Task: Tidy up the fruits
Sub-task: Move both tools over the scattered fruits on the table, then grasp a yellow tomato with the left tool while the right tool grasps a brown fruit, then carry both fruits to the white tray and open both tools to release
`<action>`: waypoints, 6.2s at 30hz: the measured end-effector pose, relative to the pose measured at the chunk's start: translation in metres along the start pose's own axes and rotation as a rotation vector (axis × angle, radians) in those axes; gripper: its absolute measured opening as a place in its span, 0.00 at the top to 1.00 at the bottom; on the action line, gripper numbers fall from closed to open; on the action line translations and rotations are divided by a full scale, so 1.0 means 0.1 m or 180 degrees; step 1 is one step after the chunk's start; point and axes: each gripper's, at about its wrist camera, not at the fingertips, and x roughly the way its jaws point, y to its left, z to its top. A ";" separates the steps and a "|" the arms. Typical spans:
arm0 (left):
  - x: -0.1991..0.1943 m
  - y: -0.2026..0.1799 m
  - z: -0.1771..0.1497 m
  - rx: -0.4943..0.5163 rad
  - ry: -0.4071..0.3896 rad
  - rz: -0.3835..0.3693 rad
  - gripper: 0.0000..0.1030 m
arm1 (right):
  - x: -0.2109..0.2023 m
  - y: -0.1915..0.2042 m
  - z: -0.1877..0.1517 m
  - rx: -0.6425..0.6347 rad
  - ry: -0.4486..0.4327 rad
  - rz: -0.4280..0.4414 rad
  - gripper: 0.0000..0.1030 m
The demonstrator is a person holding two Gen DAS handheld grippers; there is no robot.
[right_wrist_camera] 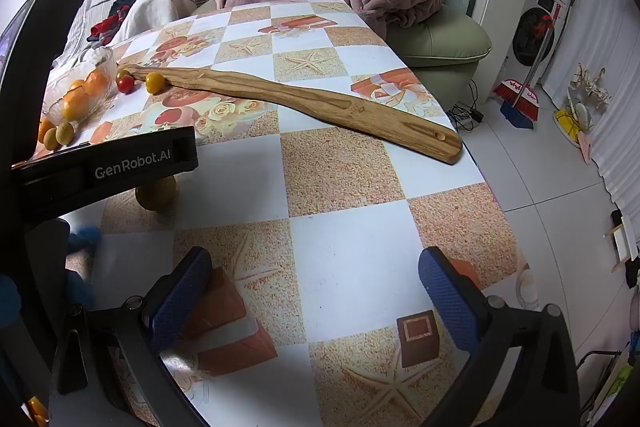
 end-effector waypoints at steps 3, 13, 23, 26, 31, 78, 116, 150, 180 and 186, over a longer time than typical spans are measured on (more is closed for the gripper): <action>-0.01 0.00 0.01 0.0030 0.0084 0.0019 0.00 | 0.01 0.00 0.01 -0.0006 0.0021 0.0005 0.00; -0.95 0.68 -0.08 0.0040 0.0059 0.0131 0.00 | -0.23 0.14 0.10 -0.0354 0.0502 0.0149 0.00; -1.38 1.46 -0.94 -0.0133 0.0749 0.0358 0.00 | -0.53 0.49 0.01 -0.0315 0.0899 0.0617 0.00; -1.40 1.51 -1.07 -0.0187 0.0824 0.0331 0.00 | -0.59 0.62 -0.04 -0.0355 0.0959 0.0663 0.00; -1.36 1.49 -1.14 -0.0164 0.0918 0.0331 0.00 | -0.69 0.77 -0.05 -0.0425 0.0978 0.0689 0.00; -1.18 1.55 -1.28 -0.0271 0.1106 0.0322 0.00 | -0.74 0.96 -0.07 -0.0546 0.1012 0.0717 0.00; -1.21 1.29 -1.31 -0.0612 0.1152 -0.0002 0.77 | 0.15 1.24 0.68 -0.0856 0.0911 0.1008 0.74; -2.00 3.19 -1.56 -0.1018 0.0754 0.0339 0.77 | -1.05 2.99 -0.07 -0.1243 0.1121 0.1817 0.74; -1.82 3.81 -2.01 -0.0845 0.0910 0.0830 0.20 | -0.80 4.20 -0.54 -0.1705 0.1306 0.1849 0.29; -1.88 3.70 -1.94 -0.0759 0.0904 0.0808 0.20 | -1.03 3.95 -0.30 -0.1407 0.1098 0.1994 0.21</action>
